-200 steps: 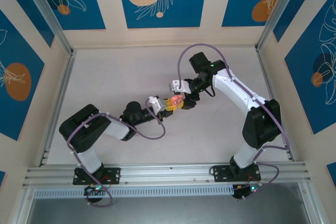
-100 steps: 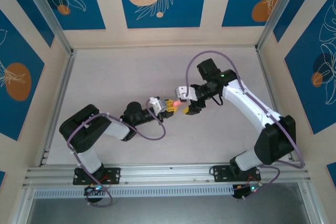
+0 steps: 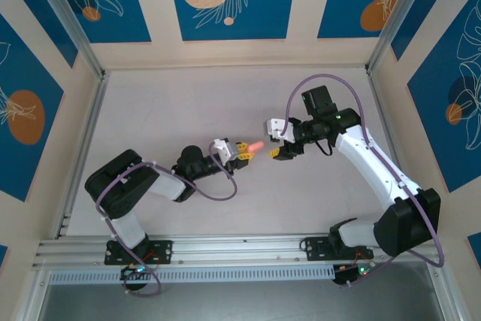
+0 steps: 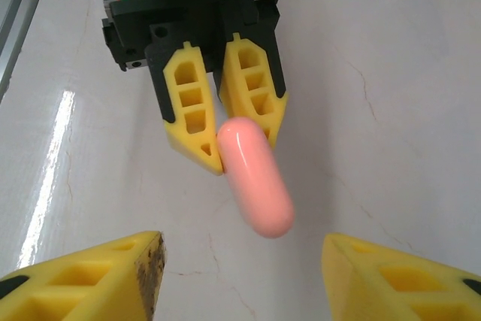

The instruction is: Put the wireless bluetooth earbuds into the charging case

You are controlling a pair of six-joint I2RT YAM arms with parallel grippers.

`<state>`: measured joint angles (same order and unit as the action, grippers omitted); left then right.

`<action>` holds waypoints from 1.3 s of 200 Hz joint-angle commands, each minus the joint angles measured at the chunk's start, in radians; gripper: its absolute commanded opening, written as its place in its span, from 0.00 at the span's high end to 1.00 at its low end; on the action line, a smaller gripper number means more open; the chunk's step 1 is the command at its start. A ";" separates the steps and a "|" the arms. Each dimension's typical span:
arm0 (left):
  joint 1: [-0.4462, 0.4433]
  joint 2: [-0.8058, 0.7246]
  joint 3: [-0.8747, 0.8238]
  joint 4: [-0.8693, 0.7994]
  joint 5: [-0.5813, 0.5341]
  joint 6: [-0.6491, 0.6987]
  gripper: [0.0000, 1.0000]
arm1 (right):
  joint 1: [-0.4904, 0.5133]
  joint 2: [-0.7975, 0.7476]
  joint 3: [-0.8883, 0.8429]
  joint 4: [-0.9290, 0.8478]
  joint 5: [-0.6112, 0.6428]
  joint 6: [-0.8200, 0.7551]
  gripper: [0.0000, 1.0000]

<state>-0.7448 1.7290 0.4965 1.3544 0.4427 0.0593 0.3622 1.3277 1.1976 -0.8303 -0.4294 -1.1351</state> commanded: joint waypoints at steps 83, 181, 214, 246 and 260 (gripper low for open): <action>-0.006 -0.029 0.026 0.052 0.082 0.008 0.91 | 0.018 0.117 0.059 -0.007 -0.189 -0.078 0.45; -0.006 -0.034 0.048 0.052 0.118 -0.019 0.91 | -0.208 -0.042 -0.269 0.410 -0.625 0.137 0.50; -0.006 -0.049 0.049 0.052 0.125 -0.031 0.91 | -0.210 -0.042 -0.331 0.510 -0.602 0.202 0.50; -0.007 -0.059 0.052 0.052 0.130 -0.038 0.91 | -0.198 -0.005 -0.332 0.527 -0.579 0.213 0.49; -0.006 -0.061 0.051 0.052 0.131 -0.038 0.91 | -0.187 0.009 -0.328 0.524 -0.566 0.207 0.49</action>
<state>-0.7448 1.6936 0.5251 1.3556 0.5426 0.0322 0.1600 1.3128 0.8707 -0.3309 -0.9764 -0.9443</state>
